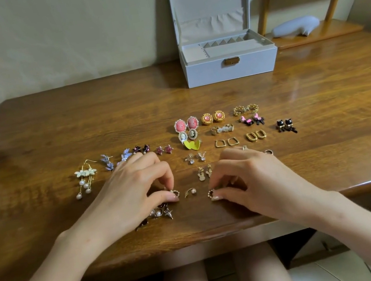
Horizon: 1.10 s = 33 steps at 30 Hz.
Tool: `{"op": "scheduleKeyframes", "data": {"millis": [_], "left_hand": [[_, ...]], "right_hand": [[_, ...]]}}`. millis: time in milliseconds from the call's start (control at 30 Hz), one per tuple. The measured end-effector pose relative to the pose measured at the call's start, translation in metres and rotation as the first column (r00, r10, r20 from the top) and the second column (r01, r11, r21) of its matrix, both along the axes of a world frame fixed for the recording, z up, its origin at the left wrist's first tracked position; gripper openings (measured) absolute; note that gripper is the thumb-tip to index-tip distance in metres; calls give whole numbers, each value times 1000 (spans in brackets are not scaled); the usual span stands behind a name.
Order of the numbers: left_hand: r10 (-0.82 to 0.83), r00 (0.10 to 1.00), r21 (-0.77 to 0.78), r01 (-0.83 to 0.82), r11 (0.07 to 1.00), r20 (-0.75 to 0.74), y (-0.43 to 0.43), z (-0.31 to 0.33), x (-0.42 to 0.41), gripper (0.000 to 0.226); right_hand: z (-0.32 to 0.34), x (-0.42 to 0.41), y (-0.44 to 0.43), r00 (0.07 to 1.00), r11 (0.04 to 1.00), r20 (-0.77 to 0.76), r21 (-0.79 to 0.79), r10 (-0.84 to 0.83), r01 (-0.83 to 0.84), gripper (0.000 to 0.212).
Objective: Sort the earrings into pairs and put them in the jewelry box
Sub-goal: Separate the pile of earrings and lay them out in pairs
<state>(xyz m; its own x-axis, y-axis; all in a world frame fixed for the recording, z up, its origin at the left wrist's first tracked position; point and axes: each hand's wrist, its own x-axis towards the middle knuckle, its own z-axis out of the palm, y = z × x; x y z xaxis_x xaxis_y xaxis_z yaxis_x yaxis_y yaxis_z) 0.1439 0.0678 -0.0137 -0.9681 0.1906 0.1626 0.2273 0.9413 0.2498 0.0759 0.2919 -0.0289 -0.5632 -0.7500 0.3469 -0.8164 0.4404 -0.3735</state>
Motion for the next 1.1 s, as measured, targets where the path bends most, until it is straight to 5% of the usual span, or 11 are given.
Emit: {"op": "scheduleKeyframes", "data": {"millis": [900,1100], "left_hand": [[91,990,466,-28,884,-112,-18,30,-11,10],[166,982,373,-121,920,-93,-20,20,-25,11]], "right_hand": [[37,-19,-40,978,988,207,-148,-19,51,5],[33,-31,-68,985,995,175,-95,-12,29,8]]}}
